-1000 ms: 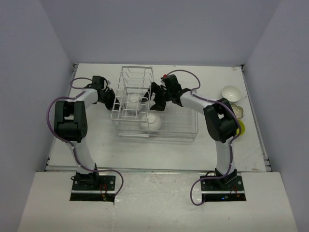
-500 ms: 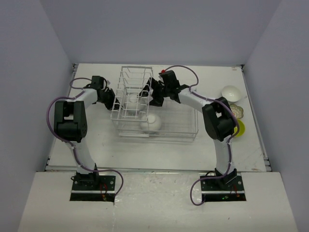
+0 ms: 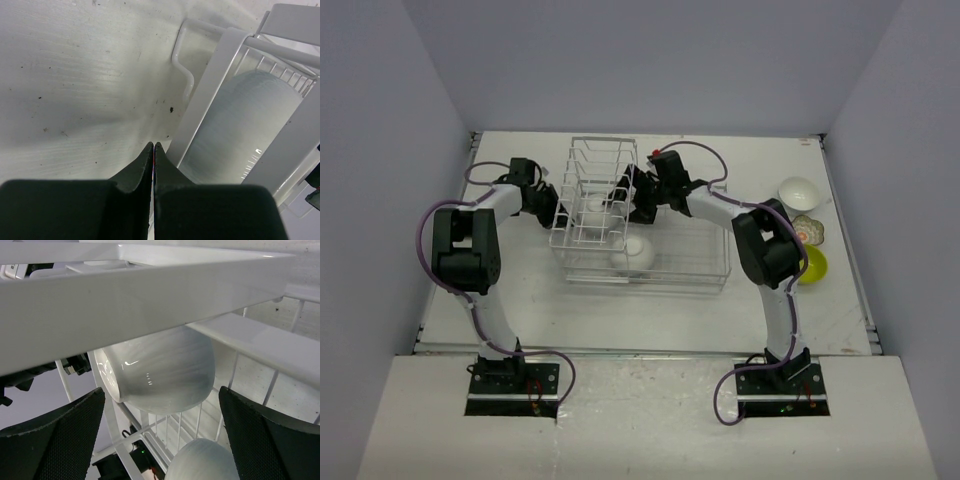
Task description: Unload the bowls from the dish rack
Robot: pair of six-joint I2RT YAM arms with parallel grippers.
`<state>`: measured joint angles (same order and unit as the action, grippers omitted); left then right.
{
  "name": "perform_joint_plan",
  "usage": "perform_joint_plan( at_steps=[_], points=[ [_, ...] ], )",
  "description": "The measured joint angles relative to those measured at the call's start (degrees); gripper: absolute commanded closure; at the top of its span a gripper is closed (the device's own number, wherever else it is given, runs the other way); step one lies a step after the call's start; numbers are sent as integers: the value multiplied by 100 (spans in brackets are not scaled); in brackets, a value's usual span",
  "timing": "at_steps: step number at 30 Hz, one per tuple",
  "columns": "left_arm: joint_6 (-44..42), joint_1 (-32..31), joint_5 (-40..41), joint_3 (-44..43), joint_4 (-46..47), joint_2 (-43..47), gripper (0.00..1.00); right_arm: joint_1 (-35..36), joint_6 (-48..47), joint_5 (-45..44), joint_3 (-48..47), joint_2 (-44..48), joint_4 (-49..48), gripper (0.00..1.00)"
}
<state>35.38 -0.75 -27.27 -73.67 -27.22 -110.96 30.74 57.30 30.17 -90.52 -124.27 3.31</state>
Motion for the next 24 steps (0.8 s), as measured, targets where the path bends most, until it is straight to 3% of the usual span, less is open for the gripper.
perform_joint_plan(
  at_steps=[24],
  points=[
    [0, 15, -35, 17, 13, 0, 100, -15, 192, 566, 46, -190, -417, 2]
  ],
)
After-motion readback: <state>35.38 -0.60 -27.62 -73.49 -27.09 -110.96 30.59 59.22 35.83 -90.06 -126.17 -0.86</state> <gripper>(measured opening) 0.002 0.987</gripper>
